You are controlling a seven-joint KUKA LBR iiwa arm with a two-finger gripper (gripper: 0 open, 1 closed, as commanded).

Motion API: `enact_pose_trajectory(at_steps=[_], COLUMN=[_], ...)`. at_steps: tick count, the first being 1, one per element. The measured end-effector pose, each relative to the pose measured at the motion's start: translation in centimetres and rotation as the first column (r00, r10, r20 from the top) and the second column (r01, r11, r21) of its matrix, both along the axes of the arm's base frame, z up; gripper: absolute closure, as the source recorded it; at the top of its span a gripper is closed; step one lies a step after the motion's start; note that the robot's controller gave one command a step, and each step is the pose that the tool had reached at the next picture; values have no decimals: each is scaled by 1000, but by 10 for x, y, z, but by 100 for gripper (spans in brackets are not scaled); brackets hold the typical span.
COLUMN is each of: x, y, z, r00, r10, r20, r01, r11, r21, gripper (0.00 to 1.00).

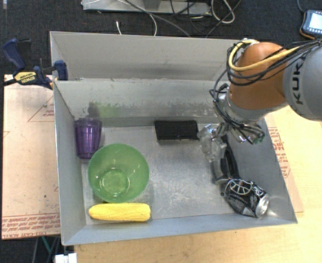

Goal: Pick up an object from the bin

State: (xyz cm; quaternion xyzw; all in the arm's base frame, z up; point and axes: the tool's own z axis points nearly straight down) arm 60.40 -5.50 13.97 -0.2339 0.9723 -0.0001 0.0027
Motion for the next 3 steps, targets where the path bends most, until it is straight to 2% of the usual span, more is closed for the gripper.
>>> enact_pose_trajectory(at_steps=[1, 2, 3], x=[11, -10, -4], y=[-88, -13, -26], z=[88, -34, -18], r00=[985, 950, 997], r10=[-173, 312, 80], r20=[28, -2, 17], r01=[173, -312, -80], r11=[985, 950, 997], r21=[-7, 6, -4], gripper=[100, 100, 100])
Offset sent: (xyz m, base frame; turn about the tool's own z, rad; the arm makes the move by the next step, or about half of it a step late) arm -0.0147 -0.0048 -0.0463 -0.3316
